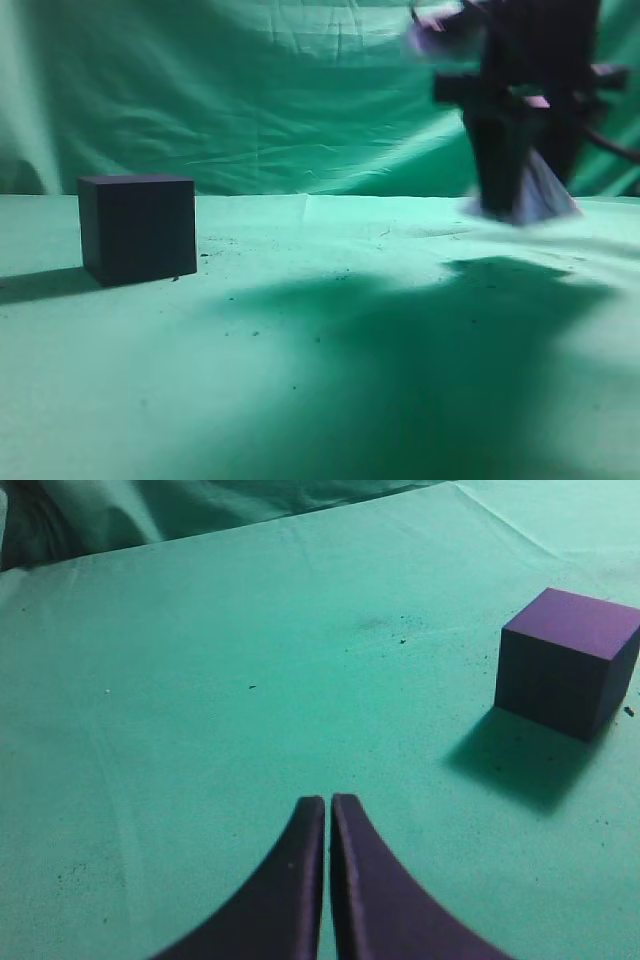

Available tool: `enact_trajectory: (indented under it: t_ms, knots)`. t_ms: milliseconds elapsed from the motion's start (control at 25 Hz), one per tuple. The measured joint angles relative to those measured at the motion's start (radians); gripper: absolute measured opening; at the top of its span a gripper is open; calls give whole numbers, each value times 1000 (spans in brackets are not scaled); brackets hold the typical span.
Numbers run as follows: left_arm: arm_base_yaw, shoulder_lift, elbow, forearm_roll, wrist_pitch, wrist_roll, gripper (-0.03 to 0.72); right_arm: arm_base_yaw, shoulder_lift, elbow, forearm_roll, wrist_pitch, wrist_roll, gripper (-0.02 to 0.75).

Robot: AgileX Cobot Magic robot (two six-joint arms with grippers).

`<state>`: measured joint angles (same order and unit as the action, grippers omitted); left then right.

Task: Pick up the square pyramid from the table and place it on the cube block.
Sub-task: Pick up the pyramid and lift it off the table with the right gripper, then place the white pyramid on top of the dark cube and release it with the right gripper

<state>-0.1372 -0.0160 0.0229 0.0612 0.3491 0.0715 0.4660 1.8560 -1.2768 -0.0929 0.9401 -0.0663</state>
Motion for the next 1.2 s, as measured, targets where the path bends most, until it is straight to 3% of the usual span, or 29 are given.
enact_trajectory:
  t_ms: [240, 480, 760, 1120, 1200]
  knots:
    - [0, 0, 0, 0, 0, 0, 0, 216, -43, -276, -1, 135, -10, 355]
    - [0, 0, 0, 0, 0, 0, 0, 420, 75, -532, 9, 177, -10, 355]
    - [0, 0, 0, 0, 0, 0, 0, 457, 296, -720, 10, 205, -11, 355]
    - [0, 0, 0, 0, 0, 0, 0, 457, 354, -749, 59, 202, -14, 355]
    - [0, 0, 0, 0, 0, 0, 0, 457, 356, -765, 78, 228, -14, 489]
